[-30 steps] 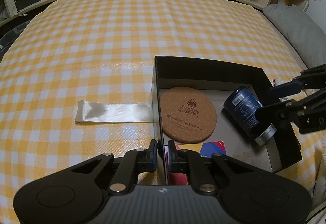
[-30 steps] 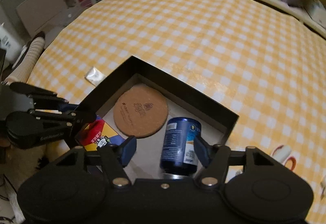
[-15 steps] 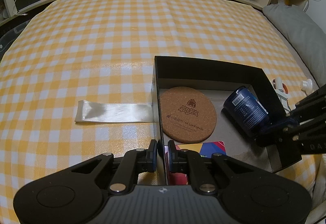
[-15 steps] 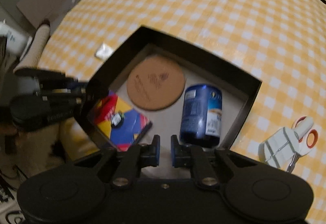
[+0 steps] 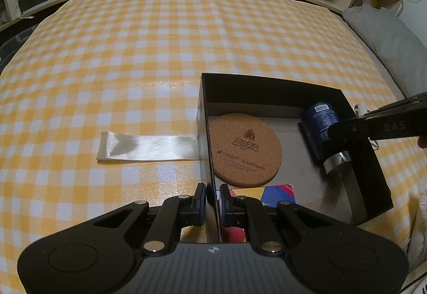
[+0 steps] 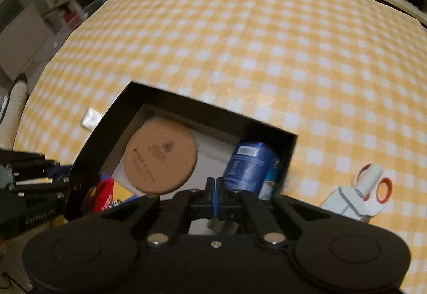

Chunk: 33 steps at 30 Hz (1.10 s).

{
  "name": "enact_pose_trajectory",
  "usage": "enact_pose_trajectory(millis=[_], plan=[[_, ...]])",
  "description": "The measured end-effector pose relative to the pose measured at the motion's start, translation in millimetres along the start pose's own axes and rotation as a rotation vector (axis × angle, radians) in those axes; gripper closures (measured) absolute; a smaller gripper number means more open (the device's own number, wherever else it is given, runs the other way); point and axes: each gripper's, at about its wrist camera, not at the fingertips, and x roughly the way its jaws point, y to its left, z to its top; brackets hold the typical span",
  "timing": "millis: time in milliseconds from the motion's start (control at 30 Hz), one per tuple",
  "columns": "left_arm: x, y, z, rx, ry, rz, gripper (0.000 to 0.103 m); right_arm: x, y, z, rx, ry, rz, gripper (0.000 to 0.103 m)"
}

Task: Organize rigid objects
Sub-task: 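Place the blue medicine bottle upright inside the black box and release, then move the right gripper to the white tool and grasp it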

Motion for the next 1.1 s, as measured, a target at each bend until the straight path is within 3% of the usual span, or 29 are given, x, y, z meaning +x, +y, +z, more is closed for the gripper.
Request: enact_pose_trajectory(millis=[233,367,433,533,600,800,1100], plan=[[0,-1,0,0.001,-0.001,0.001,0.092,-11,-12,0,0.101,-0.008,0.046,0.091],[1,0,0,0.000,-0.003,0.000,0.092,-27,-13,-3,0.127,-0.034,0.056,0.073],[1,-1,0,0.000,-0.003,0.000,0.092,-37,-14,-3,0.135,-0.055,0.060,0.070],[1,-1,0,0.000,-0.003,0.000,0.092,-51,-18,-4,0.150,-0.093,0.066,0.051],[0,0,0,0.000,-0.003,0.000,0.092,-59,-19,-3,0.159,-0.123,0.056,0.033],[1,-1,0,-0.001,-0.003,0.000,0.092,-89,-36,0,0.202,-0.211,-0.003,0.005],[0,0,0,0.000,-0.003,0.000,0.092,-119,-74,-8,0.281,-0.308,-0.125,0.000]])
